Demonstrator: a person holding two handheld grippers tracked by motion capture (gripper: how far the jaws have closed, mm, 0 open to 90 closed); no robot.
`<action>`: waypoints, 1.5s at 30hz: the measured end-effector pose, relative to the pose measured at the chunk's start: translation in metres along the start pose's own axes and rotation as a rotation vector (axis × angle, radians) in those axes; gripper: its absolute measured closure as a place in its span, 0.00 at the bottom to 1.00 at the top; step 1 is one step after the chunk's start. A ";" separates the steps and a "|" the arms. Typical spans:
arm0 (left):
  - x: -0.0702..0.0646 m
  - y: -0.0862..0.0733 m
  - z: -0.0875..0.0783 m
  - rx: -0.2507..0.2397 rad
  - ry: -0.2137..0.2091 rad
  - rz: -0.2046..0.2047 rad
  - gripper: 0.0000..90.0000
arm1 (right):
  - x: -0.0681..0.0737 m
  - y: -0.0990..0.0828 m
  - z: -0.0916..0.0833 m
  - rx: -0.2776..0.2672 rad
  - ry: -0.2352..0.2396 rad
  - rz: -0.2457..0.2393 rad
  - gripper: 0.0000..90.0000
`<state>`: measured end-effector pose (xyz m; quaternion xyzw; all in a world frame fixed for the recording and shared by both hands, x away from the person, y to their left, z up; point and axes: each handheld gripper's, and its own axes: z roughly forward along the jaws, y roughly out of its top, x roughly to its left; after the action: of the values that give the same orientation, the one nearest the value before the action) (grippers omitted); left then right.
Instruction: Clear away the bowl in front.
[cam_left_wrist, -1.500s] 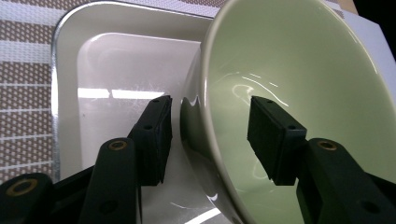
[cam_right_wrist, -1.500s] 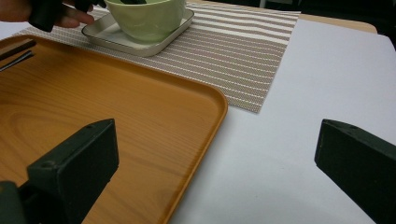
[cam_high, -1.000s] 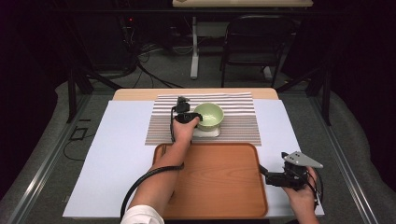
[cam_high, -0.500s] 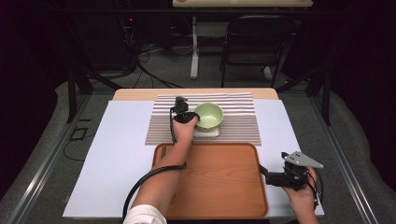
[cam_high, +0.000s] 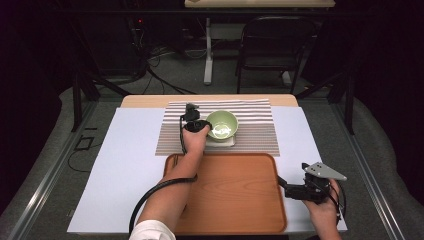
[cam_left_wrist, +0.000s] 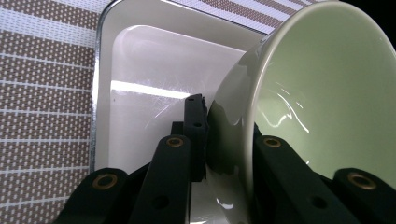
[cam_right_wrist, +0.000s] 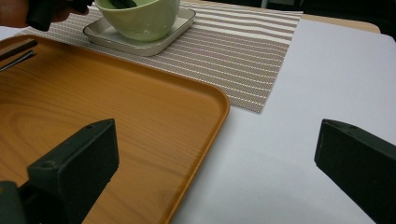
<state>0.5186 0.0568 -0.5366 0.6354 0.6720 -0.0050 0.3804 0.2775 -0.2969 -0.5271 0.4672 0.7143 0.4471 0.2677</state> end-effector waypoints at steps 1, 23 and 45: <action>0.000 0.000 -0.001 -0.003 0.001 0.001 0.91 | 0.000 0.000 0.000 0.000 0.000 0.000 0.00; -0.018 -0.009 -0.048 0.035 -0.067 0.118 0.91 | 0.003 0.001 -0.002 -0.024 0.012 -0.028 0.00; -0.043 -0.050 -0.061 0.149 -0.135 0.266 0.91 | 0.009 0.002 -0.004 -0.055 0.027 -0.064 0.00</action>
<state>0.4405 0.0404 -0.4945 0.7435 0.5526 -0.0468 0.3738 0.2712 -0.2900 -0.5230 0.4305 0.7198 0.4639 0.2852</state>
